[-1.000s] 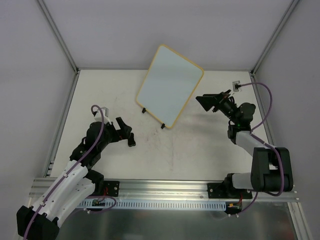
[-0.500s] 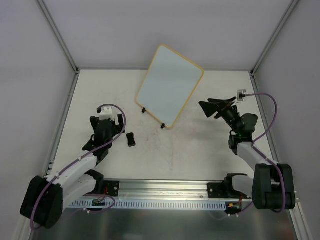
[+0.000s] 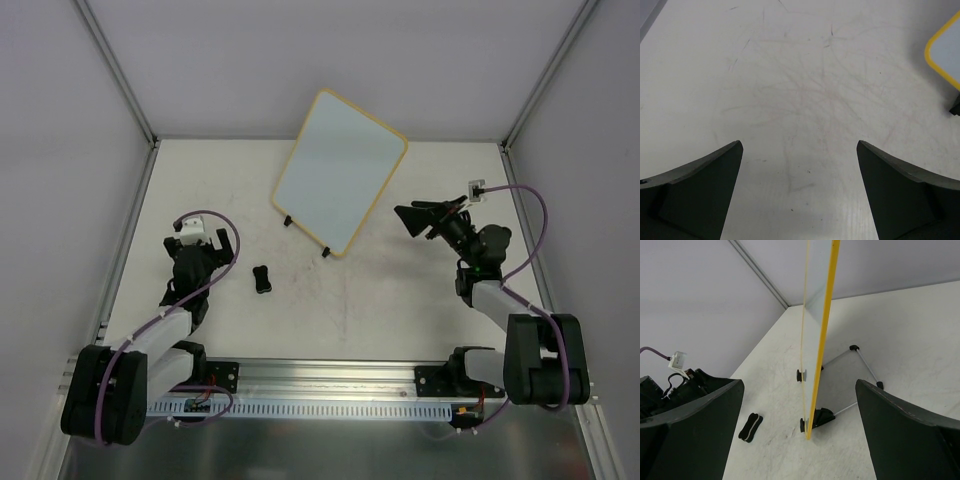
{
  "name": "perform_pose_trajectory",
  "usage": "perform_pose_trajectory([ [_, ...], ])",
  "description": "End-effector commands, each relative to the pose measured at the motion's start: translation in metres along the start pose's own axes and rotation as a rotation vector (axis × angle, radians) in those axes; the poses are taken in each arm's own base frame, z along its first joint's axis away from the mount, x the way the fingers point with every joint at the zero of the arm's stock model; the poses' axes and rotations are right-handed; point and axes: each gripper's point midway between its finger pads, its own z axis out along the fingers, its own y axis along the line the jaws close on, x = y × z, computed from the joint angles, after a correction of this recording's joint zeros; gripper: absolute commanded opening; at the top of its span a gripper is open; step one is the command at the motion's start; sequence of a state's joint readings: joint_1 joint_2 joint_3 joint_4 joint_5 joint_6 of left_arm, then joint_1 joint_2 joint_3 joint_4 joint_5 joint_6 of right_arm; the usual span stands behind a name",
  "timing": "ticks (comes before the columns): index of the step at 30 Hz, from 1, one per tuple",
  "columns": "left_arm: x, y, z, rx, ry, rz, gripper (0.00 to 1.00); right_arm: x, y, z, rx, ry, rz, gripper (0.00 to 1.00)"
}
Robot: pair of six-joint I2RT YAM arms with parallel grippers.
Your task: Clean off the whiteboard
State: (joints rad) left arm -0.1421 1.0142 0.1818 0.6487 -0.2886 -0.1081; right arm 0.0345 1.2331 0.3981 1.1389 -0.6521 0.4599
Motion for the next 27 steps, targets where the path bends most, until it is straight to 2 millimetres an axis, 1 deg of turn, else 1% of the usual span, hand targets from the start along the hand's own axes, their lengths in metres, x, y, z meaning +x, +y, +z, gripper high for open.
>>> perform_pose_trajectory([
  [1, -0.022, -0.007, -0.003, 0.041, -0.078, -0.047, 0.99, -0.020, 0.010, 0.006, -0.034, -0.055, -0.060, 0.99],
  [2, -0.021, -0.007, -0.003, 0.042, -0.075, -0.048, 0.99, -0.015, 0.004, 0.006, -0.004, -0.038, -0.039, 0.99],
  [5, -0.021, -0.007, -0.005, 0.041, -0.072, -0.049, 0.99, -0.009, -0.008, 0.004, 0.054, -0.016, -0.043, 0.99],
  [7, -0.023, -0.007, -0.006, 0.040, -0.074, -0.049, 0.99, -0.010, -0.011, 0.002, 0.079, -0.017, -0.075, 0.99],
  [9, -0.023, -0.007, -0.006, 0.040, -0.074, -0.049, 0.99, -0.005, -0.027, -0.003, 0.169, -0.004, -0.084, 0.99],
  [10, -0.022, -0.006, -0.006, 0.038, -0.071, -0.050, 0.99, -0.003, -0.036, -0.007, 0.227, 0.003, -0.101, 0.99],
  [11, -0.024, -0.006, -0.006, 0.036, -0.076, -0.054, 0.99, -0.002, -0.058, -0.019, 0.372, 0.014, -0.139, 0.99],
  [13, -0.023, -0.005, -0.007, 0.033, -0.075, -0.056, 0.99, 0.000, -0.065, -0.028, 0.454, 0.023, -0.185, 0.99],
  [14, -0.025, -0.004, -0.008, 0.029, -0.081, -0.061, 0.99, -0.001, -0.076, -0.036, 0.534, 0.015, -0.207, 0.99],
  [15, -0.024, -0.004, -0.008, 0.026, -0.079, -0.058, 0.99, -0.001, -0.074, -0.040, 0.555, 0.017, -0.246, 0.99],
  [16, -0.024, -0.003, -0.008, 0.023, -0.079, -0.060, 0.99, -0.002, -0.079, -0.045, 0.595, 0.011, -0.258, 0.99],
  [18, -0.025, -0.002, -0.009, 0.018, -0.080, -0.065, 0.99, -0.003, -0.094, -0.056, 0.690, 0.002, -0.269, 0.99],
  [21, -0.024, -0.002, -0.010, 0.015, -0.080, -0.068, 0.99, 0.002, -0.102, -0.059, 0.721, 0.018, -0.263, 0.99],
  [22, -0.024, -0.001, -0.010, 0.015, -0.080, -0.066, 0.99, 0.008, -0.108, -0.060, 0.739, 0.036, -0.257, 0.99],
  [23, -0.025, -0.002, -0.011, 0.018, -0.084, -0.069, 0.99, 0.008, -0.111, -0.061, 0.759, 0.033, -0.254, 0.99],
  [27, -0.026, -0.001, -0.011, 0.015, -0.086, -0.070, 0.99, 0.013, -0.114, -0.059, 0.756, 0.053, -0.244, 0.99],
])
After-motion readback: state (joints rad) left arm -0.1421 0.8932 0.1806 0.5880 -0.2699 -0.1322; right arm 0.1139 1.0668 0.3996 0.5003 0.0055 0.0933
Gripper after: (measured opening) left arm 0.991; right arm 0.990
